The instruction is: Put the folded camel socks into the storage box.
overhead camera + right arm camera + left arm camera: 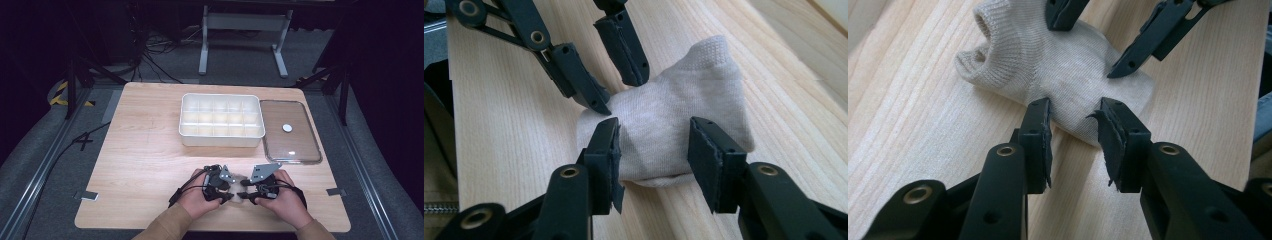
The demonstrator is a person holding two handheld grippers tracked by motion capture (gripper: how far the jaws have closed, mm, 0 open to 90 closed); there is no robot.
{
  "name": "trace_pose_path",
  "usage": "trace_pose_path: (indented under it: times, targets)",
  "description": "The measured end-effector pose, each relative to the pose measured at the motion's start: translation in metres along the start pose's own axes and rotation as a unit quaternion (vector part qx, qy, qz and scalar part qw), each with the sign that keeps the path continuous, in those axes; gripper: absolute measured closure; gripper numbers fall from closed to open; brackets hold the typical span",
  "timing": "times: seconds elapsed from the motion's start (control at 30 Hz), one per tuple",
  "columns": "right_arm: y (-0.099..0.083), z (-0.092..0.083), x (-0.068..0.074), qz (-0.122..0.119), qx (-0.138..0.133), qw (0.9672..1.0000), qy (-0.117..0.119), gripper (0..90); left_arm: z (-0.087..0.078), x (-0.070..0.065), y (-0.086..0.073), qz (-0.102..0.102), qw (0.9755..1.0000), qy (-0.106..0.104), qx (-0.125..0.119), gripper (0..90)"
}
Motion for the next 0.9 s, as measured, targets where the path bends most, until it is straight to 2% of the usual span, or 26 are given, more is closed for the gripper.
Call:
trace_pose_path:
  times: [0.17,0.2,0.23,0.27,0.3,0.37,0.47,0.6,0.63,0.77,0.9]
  targets:
    - [0.003,-0.004,0.0,0.009,0.0,0.9999,-0.004,55.8,0.0,0.0,0.0,-0.001,1.0,0.002,0.002,65.5]
    - [0.005,-0.006,0.0,0.014,-0.003,0.9999,-0.007,55.7,0.001,0.0,0.0,-0.001,1.0,0.003,0.003,65.4]
    - [0.009,-0.009,-0.001,0.032,-0.019,0.9993,-0.01,54.6,0.0,0.001,-0.001,-0.001,1.0,0.002,0.006,65.5]
    - [0.009,-0.009,-0.001,0.032,-0.019,0.9993,-0.01,54.6,0.0,0.001,-0.001,-0.001,1.0,0.003,0.006,65.5]
    - [0.011,-0.011,-0.002,0.043,-0.029,0.9986,-0.013,54.1,0.0,0.001,-0.001,-0.002,1.0,0.004,0.007,65.7]
    - [0.018,-0.017,-0.006,0.079,-0.057,0.9946,-0.035,51.3,0.001,0.001,0.0,-0.002,1.0,0.004,0.006,66.0]
    - [0.02,-0.017,-0.009,0.095,-0.061,0.9921,-0.054,49.8,0.001,0.0,0.0,-0.001,1.0,0.005,0.004,66.1]
    - [0.013,-0.012,-0.016,0.11,-0.045,0.9892,-0.087,47.3,0.0,0.0,0.0,-0.001,1.0,0.003,0.007,66.2]
    - [0.011,-0.011,-0.017,0.116,-0.038,0.9886,-0.089,46.4,0.001,-0.001,0.0,-0.001,1.0,0.002,0.006,66.2]
    - [0.0,-0.001,-0.018,0.117,0.002,0.99,-0.079,46.2,0.001,-0.001,0.0,0.0,1.0,0.003,0.007,66.1]
    - [-0.003,0.004,-0.018,0.131,0.015,0.9888,-0.07,46.6,0.002,-0.002,0.0,-0.002,1.0,0.004,0.008,65.6]
Point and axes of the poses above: each handheld gripper's, and its own axes: z roughly forward along the jaws, y roughly out of its top, x roughly to its left, the point moved 7 cm from there along z, roughly forward along the jaws, and after that the axes turned 7 degrees about -y, right-handed, at the moved point
